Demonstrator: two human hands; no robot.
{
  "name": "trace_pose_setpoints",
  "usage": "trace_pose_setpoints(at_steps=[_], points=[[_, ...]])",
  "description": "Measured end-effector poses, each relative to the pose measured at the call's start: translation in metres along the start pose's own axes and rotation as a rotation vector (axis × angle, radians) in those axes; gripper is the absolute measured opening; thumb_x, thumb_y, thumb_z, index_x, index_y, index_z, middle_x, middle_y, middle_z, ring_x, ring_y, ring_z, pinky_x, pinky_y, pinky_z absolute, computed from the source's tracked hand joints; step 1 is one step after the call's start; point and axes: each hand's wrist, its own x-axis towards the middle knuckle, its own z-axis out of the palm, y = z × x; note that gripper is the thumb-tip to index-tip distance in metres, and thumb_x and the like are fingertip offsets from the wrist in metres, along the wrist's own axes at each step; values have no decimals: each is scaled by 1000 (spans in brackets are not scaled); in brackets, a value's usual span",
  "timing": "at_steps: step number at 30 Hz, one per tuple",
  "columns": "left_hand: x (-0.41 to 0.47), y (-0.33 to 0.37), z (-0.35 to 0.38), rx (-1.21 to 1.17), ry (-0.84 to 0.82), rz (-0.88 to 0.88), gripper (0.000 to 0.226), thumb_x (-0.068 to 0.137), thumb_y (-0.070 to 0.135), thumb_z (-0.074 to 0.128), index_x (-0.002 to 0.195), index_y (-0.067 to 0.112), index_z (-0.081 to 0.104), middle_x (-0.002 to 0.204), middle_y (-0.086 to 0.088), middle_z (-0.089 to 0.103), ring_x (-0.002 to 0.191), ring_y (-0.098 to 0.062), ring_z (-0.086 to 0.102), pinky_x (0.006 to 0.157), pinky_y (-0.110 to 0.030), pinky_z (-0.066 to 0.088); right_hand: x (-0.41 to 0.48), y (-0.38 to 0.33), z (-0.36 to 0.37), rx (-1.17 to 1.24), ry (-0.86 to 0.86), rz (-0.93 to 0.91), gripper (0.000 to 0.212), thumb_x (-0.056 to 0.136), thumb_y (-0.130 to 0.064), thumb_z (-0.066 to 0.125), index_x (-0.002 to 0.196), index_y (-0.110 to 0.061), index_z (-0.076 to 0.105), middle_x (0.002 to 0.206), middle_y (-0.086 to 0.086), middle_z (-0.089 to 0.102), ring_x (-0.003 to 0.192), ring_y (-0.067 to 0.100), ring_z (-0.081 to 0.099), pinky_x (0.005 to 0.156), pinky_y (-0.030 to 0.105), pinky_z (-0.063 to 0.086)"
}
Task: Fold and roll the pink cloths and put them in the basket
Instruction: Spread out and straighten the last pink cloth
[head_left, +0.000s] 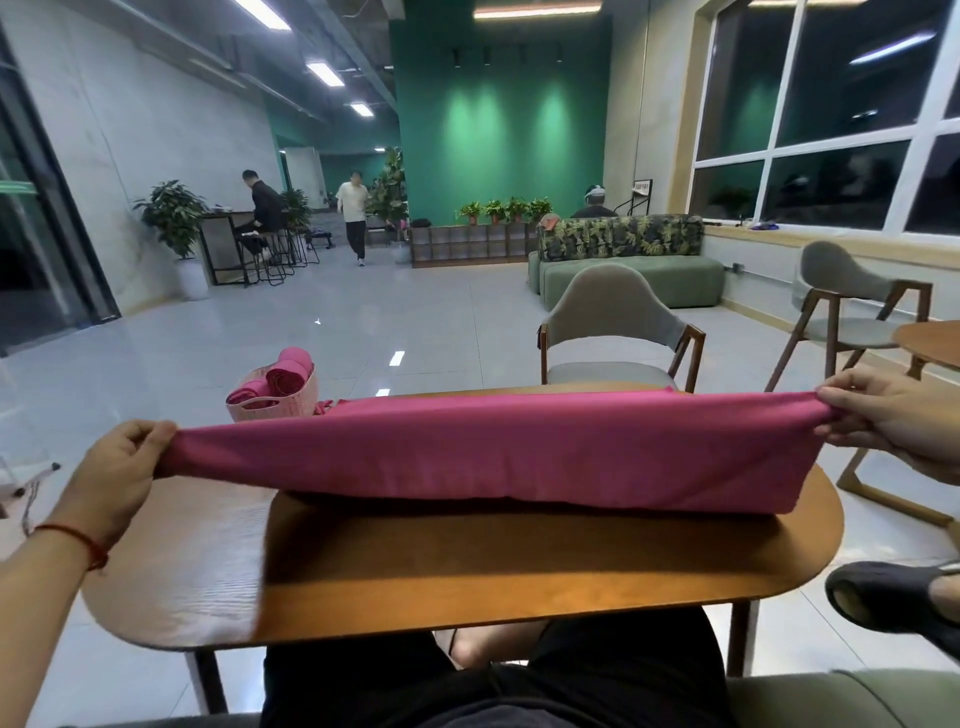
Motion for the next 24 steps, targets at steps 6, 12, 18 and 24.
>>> trace_pose_setpoints(at_steps=[6, 12, 18, 24], points=[[-11, 28, 14, -10, 34, 47, 22, 100, 37, 68, 95, 16, 72, 91, -9, 73, 84, -27, 66, 84, -39, 49, 4, -16, 20, -94, 247, -206, 9, 110, -18, 57, 106, -12, 62, 98, 29, 67, 59, 16, 75, 57, 24, 63], [-10, 43, -2, -4, -166, 91, 14, 88, 23, 79, 85, 12, 70, 80, -11, 77, 76, -22, 70, 73, -20, 56, 11, -17, 18, -73, 390, -186, 14, 111, -17, 55, 99, -20, 60, 95, 20, 68, 56, 19, 75, 53, 26, 63], [3, 44, -11, 92, -468, 86, 9, 89, 11, 79, 92, 18, 76, 90, -15, 79, 89, -32, 76, 95, -50, 56, 18, -11, 18, -111, 382, -154, 11, 112, -15, 52, 103, -14, 57, 95, 25, 67, 56, 16, 75, 54, 24, 62], [19, 52, -7, 523, -657, 124, 13, 98, 24, 72, 100, 31, 82, 93, 12, 80, 93, -9, 74, 92, -32, 51, 14, -16, 22, -341, 248, -166, 22, 110, 1, 46, 106, 0, 68, 100, 27, 72, 82, 29, 78, 68, 27, 66]])
